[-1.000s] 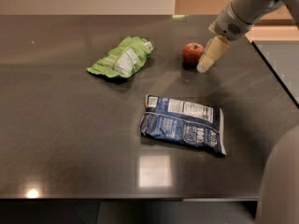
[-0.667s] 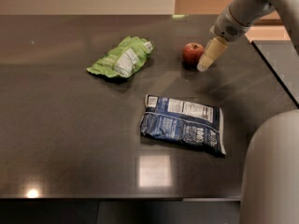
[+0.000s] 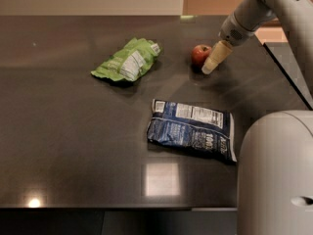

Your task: Move apple near blue chip bag

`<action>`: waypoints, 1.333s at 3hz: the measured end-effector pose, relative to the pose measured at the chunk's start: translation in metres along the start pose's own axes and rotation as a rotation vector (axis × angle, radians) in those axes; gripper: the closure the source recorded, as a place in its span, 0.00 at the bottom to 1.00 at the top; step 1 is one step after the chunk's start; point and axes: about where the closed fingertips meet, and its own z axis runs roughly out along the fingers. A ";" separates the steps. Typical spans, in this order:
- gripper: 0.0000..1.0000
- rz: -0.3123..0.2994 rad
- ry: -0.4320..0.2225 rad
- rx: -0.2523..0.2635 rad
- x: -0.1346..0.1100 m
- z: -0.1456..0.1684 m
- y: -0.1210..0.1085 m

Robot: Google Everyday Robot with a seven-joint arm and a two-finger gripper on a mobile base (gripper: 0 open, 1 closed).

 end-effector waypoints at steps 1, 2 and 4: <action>0.00 0.033 -0.046 -0.005 -0.014 0.006 -0.002; 0.00 0.047 -0.069 -0.021 -0.024 0.009 0.002; 0.41 0.084 -0.047 -0.041 -0.022 0.013 0.008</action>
Offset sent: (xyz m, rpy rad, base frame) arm 0.0092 0.0318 0.0139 0.1166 0.0024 -0.0267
